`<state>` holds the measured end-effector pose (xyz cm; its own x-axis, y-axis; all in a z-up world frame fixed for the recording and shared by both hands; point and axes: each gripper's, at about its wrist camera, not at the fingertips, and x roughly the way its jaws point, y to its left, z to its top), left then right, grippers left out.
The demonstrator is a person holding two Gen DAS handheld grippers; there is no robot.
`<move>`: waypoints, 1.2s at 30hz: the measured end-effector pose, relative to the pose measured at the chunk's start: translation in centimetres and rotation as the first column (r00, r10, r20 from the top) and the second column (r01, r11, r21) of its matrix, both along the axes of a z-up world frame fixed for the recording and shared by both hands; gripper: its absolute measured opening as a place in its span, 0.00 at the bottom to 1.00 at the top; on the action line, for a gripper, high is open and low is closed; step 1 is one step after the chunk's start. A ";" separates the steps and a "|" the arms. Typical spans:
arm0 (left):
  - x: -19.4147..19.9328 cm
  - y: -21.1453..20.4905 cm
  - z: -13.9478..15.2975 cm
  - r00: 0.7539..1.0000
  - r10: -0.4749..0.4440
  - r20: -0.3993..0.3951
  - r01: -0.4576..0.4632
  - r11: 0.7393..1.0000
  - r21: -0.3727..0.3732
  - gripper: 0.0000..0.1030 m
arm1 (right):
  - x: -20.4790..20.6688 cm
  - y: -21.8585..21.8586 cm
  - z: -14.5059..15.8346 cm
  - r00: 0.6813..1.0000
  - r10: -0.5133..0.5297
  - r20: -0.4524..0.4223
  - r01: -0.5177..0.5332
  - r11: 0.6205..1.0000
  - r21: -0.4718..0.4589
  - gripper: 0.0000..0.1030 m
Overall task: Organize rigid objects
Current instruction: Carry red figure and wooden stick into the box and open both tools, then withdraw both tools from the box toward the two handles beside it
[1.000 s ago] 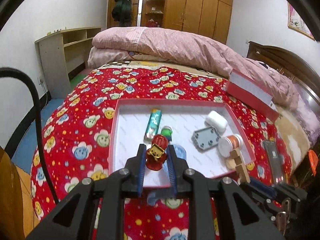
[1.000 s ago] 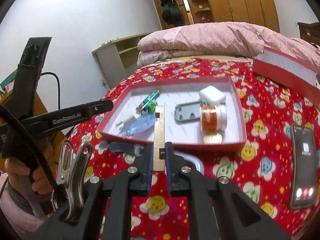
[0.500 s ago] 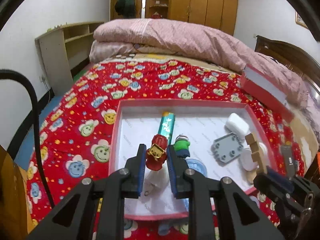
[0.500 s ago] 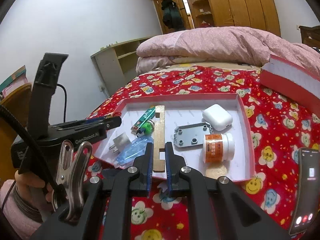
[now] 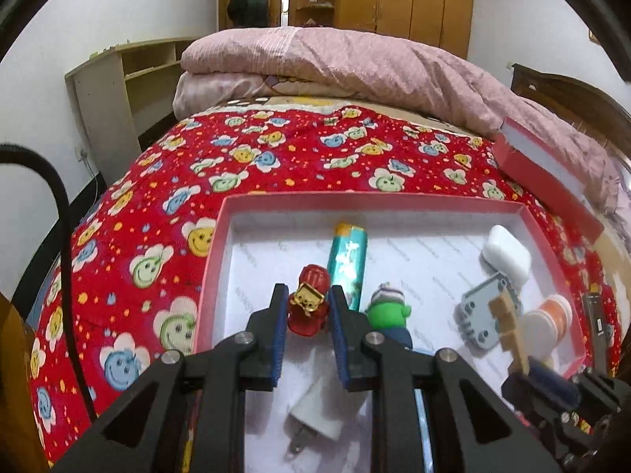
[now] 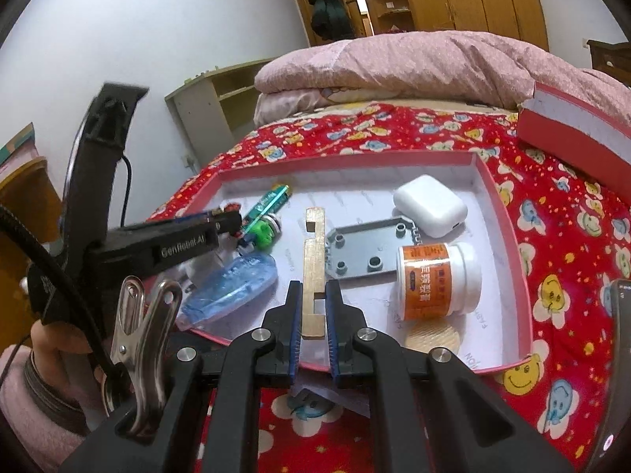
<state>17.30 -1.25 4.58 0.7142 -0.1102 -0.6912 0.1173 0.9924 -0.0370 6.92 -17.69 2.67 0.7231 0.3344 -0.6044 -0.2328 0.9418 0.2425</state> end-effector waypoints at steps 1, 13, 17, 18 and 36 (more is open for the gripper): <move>0.1 0.0 -0.1 1.000 0.001 0.005 -0.001 1.000 -0.003 0.21 | 0.1 0.1 -0.2 1.000 0.001 -0.002 -0.001 1.000 -0.004 0.12; 0.8 0.0 -0.1 1.000 0.009 0.025 -0.009 1.000 -0.004 0.43 | -0.1 0.6 -0.7 0.999 0.010 0.039 -0.008 0.999 -0.038 0.22; 0.7 0.0 -0.2 1.000 0.011 0.006 -0.010 1.000 -0.008 0.53 | -0.3 0.2 -0.6 0.999 0.005 0.052 -0.005 1.000 -0.017 0.30; 0.6 -0.1 -0.2 1.000 0.013 -0.001 -0.013 1.000 -0.001 0.54 | -0.3 0.1 -0.6 0.999 0.002 0.054 -0.002 1.000 -0.013 0.32; -7.2 1.9 2.4 0.999 0.037 -0.003 -0.037 0.999 -0.005 0.75 | -3.0 -0.6 1.8 0.992 0.038 0.118 -0.042 0.999 0.032 0.48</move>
